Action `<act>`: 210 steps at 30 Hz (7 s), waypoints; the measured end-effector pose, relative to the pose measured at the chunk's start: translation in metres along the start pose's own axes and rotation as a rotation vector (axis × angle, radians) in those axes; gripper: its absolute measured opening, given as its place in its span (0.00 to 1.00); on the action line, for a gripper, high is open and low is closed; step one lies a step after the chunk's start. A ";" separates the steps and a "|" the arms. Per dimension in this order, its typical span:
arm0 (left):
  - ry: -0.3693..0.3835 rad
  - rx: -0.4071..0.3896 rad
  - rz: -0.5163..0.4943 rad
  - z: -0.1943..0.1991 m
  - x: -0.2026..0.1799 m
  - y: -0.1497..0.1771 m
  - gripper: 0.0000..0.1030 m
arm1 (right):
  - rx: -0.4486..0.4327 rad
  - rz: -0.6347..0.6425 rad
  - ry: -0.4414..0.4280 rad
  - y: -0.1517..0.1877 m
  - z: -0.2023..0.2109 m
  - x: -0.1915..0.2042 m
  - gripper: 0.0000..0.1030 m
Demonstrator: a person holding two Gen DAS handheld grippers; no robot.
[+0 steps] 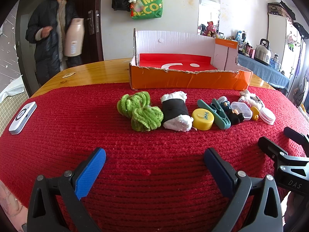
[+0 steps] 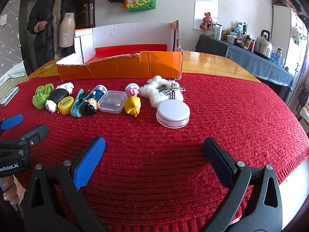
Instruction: Organize objects
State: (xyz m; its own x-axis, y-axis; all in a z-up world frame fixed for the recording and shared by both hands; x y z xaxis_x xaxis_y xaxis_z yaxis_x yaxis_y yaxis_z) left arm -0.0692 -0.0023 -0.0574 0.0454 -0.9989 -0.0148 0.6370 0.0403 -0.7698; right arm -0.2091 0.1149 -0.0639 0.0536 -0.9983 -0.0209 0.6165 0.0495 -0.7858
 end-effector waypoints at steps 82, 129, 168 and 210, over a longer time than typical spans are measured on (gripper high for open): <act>0.183 0.209 0.039 -0.029 0.022 -0.035 0.33 | 0.118 0.127 -0.225 -0.032 -0.027 -0.022 0.38; 0.020 0.227 -0.065 -0.075 0.059 -0.150 0.32 | 0.170 0.348 -0.400 -0.154 -0.089 0.033 0.38; 0.022 0.512 -0.329 -0.115 0.056 -0.136 0.34 | 0.456 0.595 -0.455 -0.130 -0.135 0.044 0.39; 0.003 0.481 -0.271 -0.052 0.077 -0.145 0.47 | 0.417 0.604 -0.453 -0.166 -0.100 -0.003 0.55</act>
State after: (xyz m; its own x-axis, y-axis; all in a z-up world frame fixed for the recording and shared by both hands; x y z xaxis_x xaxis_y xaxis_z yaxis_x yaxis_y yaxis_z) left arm -0.1980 -0.0868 0.0203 -0.1703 -0.9752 0.1412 0.9053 -0.2114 -0.3684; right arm -0.3902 0.1071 0.0044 0.7187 -0.6939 -0.0442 0.6146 0.6638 -0.4261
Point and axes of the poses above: each gripper's, at about its wrist camera, not at the fingertips, and z roughly against the way its jaws point, x to its left, y to its underside, the point moved 9 cm from there along -z, roughly the way its jaws point
